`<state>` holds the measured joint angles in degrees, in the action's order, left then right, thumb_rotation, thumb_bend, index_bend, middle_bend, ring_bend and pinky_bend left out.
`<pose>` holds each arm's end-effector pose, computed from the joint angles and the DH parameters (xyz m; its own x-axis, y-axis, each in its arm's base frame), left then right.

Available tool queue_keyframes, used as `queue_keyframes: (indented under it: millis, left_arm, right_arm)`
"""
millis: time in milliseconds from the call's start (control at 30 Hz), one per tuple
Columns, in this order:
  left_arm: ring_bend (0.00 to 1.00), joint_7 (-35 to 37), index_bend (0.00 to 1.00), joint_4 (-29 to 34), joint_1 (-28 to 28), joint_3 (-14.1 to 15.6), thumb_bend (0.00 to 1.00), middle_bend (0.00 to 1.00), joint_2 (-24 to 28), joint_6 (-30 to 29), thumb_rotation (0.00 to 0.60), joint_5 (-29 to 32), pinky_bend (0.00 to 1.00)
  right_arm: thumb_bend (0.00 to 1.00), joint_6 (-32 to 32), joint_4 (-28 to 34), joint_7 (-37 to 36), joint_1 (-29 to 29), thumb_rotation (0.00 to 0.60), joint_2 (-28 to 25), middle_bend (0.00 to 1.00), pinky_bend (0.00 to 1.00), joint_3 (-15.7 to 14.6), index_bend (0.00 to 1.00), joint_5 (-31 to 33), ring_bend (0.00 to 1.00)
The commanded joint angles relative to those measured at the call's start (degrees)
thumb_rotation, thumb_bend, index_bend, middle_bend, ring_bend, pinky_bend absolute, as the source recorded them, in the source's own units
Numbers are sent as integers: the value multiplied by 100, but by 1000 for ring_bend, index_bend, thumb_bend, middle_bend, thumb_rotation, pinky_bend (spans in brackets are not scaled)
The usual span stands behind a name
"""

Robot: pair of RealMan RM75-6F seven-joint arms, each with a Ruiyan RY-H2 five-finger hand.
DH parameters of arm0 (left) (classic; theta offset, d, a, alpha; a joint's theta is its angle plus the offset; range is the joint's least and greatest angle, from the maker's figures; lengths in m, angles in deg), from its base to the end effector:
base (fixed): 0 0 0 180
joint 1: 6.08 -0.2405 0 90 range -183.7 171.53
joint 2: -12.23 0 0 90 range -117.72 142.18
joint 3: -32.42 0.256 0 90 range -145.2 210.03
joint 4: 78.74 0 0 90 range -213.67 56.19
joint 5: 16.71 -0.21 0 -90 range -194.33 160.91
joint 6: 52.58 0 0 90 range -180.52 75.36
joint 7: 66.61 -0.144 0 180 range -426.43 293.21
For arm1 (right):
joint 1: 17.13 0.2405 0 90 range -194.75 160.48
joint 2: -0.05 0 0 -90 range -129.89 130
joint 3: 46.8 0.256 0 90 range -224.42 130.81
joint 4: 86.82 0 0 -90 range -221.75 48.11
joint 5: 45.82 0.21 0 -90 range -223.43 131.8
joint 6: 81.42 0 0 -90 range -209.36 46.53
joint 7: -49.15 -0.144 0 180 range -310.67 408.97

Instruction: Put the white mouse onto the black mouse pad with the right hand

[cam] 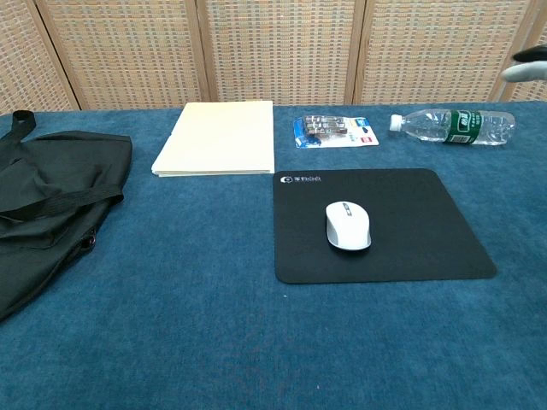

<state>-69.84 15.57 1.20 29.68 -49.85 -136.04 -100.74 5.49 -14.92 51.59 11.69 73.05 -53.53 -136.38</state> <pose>-0.3052 0.1932 0.1651 0.4454 0.0151 0.8952 0.8953 -0.0171 -0.4452 -0.2700 -0.2838 0.1216 0.6086 0.1493 0.7793 -0.6701 -0.4293 0.6056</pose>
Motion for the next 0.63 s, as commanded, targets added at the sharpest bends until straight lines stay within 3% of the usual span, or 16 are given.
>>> queue_keyframes:
  millis: [33,267,633]
  left_arm:
    - [0,-114,0,22,-101,56,0,0,-23,-205,600,-179,0]
    - [0,-141,0,-53,-151,72,0,0,-67,-308,600,-261,0]
    - [0,-123,0,-24,-183,62,0,0,-43,-373,600,-312,0]
  right_arm:
    - [0,266,619,-463,-558,600,-396,0,3,111,0,378,0]
    - [0,675,1445,-680,-1291,600,-676,0,0,152,0,635,0]
    - [0,839,1364,-617,-1716,600,-509,0,0,311,0,526,0]
